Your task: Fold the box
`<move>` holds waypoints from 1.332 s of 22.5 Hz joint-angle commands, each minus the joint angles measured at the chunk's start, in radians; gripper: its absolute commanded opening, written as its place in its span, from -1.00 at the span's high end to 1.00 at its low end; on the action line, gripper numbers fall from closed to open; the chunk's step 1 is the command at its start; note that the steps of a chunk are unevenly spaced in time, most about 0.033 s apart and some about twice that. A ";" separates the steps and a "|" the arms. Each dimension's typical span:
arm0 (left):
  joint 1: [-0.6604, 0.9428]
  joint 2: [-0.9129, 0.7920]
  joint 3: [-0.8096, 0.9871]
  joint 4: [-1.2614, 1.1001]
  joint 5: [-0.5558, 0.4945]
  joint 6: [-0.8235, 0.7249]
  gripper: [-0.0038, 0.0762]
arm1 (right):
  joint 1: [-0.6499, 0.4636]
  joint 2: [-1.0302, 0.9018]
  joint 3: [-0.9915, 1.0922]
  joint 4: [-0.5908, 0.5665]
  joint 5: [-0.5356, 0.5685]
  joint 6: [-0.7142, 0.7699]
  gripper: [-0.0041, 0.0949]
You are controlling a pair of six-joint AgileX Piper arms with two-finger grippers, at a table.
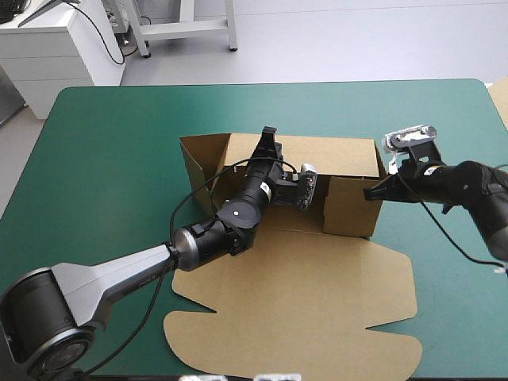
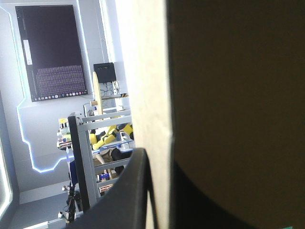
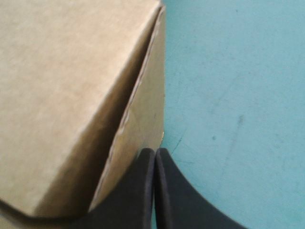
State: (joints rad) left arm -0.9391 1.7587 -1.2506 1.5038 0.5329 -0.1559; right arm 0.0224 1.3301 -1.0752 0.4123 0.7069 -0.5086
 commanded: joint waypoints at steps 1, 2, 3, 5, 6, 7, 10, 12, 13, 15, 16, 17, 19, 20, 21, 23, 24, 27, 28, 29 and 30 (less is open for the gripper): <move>-0.012 0.010 0.021 -0.075 -0.049 -0.001 0.92 | -0.010 -0.086 0.090 0.122 -0.157 -0.111 0.96; -0.012 0.010 0.021 -0.068 -0.049 -0.001 0.92 | -0.010 -0.101 0.117 0.140 -0.184 -0.124 0.96; -0.012 0.010 0.021 -0.062 -0.049 -0.001 0.92 | -0.010 -0.111 0.135 0.146 -0.197 -0.133 0.96; -0.012 0.010 0.021 -0.060 -0.049 -0.001 0.92 | -0.010 -0.133 0.168 0.149 -0.207 -0.162 0.96; -0.012 0.010 0.021 -0.061 -0.049 -0.001 0.92 | -0.010 -0.140 0.180 0.149 -0.207 -0.172 0.96; -0.012 0.010 0.021 -0.060 -0.049 -0.001 0.92 | -0.010 -0.147 0.187 0.149 -0.207 -0.179 0.96; -0.012 0.010 0.021 -0.058 -0.049 -0.001 0.92 | -0.010 -0.151 0.198 0.149 -0.207 -0.197 0.96; -0.012 0.010 0.021 -0.058 -0.049 -0.001 0.92 | -0.010 -0.151 0.198 0.149 -0.204 -0.252 0.94; -0.012 0.010 0.021 -0.058 -0.049 -0.004 0.92 | -0.010 -0.151 0.198 0.149 -0.199 -0.296 0.88; -0.012 0.010 0.021 -0.048 -0.049 -0.043 0.92 | -0.010 -0.151 0.198 0.149 -0.184 -0.343 0.63; -0.012 0.010 0.021 -0.048 -0.049 -0.043 0.92 | -0.010 -0.151 0.198 0.149 -0.171 -0.374 0.53; -0.012 0.010 0.021 -0.048 -0.049 -0.043 0.92 | -0.008 -0.151 0.198 0.149 -0.125 -0.491 0.38; -0.012 0.010 0.021 -0.044 -0.051 -0.043 0.92 | -0.008 -0.151 0.198 0.147 -0.092 -0.542 0.24; -0.012 0.010 0.021 -0.044 -0.053 -0.043 0.92 | -0.008 -0.151 0.198 0.147 -0.092 -0.546 0.21; -0.012 0.010 0.021 -0.044 -0.053 -0.043 0.92 | -0.008 -0.151 0.198 0.149 -0.102 -0.548 0.14; -0.012 0.010 0.021 -0.044 -0.053 -0.043 0.92 | -0.008 -0.147 0.198 0.176 -0.122 -0.558 0.05; -0.012 0.010 0.021 -0.044 -0.053 -0.043 0.92 | -0.008 -0.140 0.198 0.215 -0.121 -0.563 0.02; -0.012 0.010 0.021 -0.044 -0.057 -0.043 0.92 | -0.008 -0.101 0.198 0.329 -0.127 -0.585 -0.01; -0.012 0.010 0.021 -0.044 -0.057 -0.043 0.92 | -0.008 -0.077 0.198 0.382 -0.146 -0.608 -0.01; -0.012 0.010 0.021 -0.044 -0.057 -0.043 0.92 | -0.008 -0.064 0.198 0.422 -0.170 -0.618 -0.01; -0.012 0.010 0.021 -0.044 -0.057 -0.043 0.92 | -0.008 -0.041 0.198 0.487 -0.205 -0.639 -0.01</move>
State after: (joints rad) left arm -0.9391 1.7656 -1.2472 1.5541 0.5426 -0.1967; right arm 0.0224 1.2830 -0.8494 0.7702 0.5792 -1.1073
